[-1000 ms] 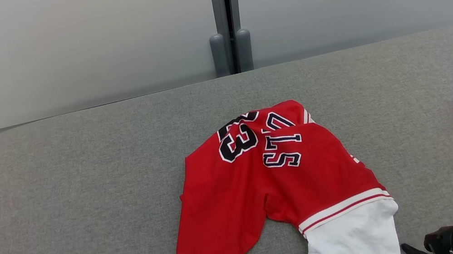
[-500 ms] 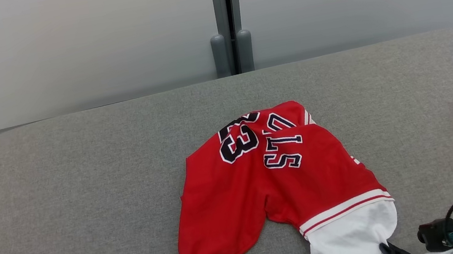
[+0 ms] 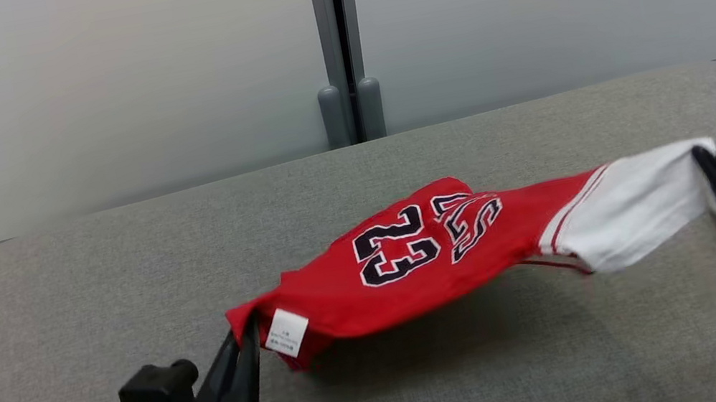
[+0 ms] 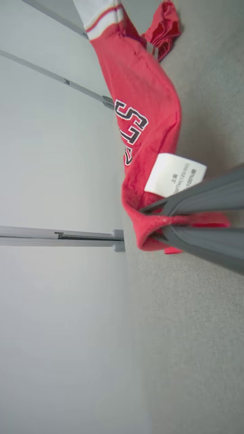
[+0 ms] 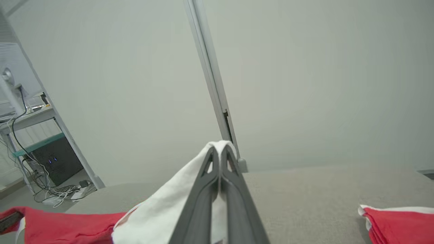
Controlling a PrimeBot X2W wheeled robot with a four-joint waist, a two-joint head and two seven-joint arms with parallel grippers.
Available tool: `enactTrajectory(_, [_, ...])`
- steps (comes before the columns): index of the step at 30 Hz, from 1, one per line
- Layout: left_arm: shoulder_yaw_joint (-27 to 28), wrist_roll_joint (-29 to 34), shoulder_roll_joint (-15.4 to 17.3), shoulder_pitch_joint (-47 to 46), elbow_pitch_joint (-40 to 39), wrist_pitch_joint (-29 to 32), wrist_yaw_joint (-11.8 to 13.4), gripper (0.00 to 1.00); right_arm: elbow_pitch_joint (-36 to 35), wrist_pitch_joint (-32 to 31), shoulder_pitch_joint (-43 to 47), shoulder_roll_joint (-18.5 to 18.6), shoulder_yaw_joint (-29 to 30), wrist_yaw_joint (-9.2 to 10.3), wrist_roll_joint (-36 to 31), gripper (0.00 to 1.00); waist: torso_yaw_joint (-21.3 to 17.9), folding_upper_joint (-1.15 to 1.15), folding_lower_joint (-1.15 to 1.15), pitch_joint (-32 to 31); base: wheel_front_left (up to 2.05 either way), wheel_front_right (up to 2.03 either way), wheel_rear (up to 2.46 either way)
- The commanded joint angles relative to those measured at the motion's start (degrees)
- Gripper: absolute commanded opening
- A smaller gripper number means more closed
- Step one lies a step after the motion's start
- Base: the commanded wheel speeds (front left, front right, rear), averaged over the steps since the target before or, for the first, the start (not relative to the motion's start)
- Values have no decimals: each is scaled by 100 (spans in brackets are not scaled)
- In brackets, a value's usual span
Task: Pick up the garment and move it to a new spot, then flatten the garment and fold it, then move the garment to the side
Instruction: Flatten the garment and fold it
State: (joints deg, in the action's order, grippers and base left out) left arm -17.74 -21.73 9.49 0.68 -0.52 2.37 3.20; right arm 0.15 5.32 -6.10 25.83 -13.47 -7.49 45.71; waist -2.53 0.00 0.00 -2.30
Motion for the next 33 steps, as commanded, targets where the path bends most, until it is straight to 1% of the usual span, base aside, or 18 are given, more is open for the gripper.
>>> enactTrajectory(1, [52, 43, 111, -132, -471, 202, 70, 0, -387, -106, -54, 119, 249, -1, 37, 0, -36, 0, 0, -10, 0, 0, 0])
enactTrajectory(5, [132, 99, 368, -475, -1645, 894, 145, 0, -1216, -582, -394, 303, 875, -1, 177, 0, -93, 0, 0, 33, 0, 0, 0])
enactTrajectory(7, [153, 68, 473, -813, -2071, 1292, 96, 0, -1455, -888, -698, 382, 1164, -1, 230, 0, -95, 0, 0, 88, 0, 0, 0])
enactTrajectory(10, [175, 55, 687, -1474, -2319, 1890, -34, 0, -1561, -1347, -1279, 474, 1531, -1, 396, 0, -66, 0, 0, 213, 0, 0, 0])
enactTrajectory(12, [148, -77, 738, -2020, -2276, 2271, -172, 0, -1450, -1657, -1741, 564, 1718, -1, 471, 0, -34, 0, 0, 367, 0, 0, 0])
enactTrajectory(15, [87, -182, 760, -2898, -1873, 2721, -352, 0, -1113, -2025, -2447, 699, 1826, -1, 525, 0, 35, 0, 0, 706, 0, 0, 0])
enactTrajectory(19, [-110, -90, 604, -4101, -928, 3001, -556, 0, -403, -2273, -3343, 871, 1665, -1, 426, 0, 163, 0, 0, 1171, 0, 0, 0])
enactTrajectory(20, [-165, -47, 519, -4395, -638, 3015, -575, 0, -201, -2300, -3572, 900, 1598, -1, 394, 0, 201, 0, 0, 1292, 0, 0, 0])
enactTrajectory(21, [-165, -47, 519, -4395, -638, 3015, -575, 0, -201, -2300, -3572, 900, 1598, -1, 394, 0, 201, 0, 0, 1292, 0, 0, 0])
enactTrajectory(23, [-296, 60, 340, -4956, -54, 2992, -629, 0, 160, -2285, -4027, 958, 1460, -1, 288, 0, 283, 0, 0, 1552, 0, 0, 0])
enactTrajectory(26, [-403, 231, 0, -5785, 854, 2736, -569, 0, 758, -2108, -4753, 935, 1268, -1, 156, 0, 389, 0, 0, 1928, 0, 0, 0])
enactTrajectory(29, [-402, 466, -267, -6643, 1677, 2181, -443, 0, 1349, -1735, -5582, 840, 1198, -1, -35, 0, 463, 0, 0, 2307, 0, 0, 0])
enactTrajectory(30, [-350, 528, -356, -6938, 1934, 1888, -333, 0, 1517, -1530, -5877, 789, 1168, -2, -114, 0, 472, 0, 0, 2427, 0, 0, 0])
enactTrajectory(33, [-351, 730, -490, -7694, 2679, 1179, -132, 0, 2032, -945, -6667, 619, 1121, -1, -234, 0, 430, 0, 0, 2787, 0, 0, 0])
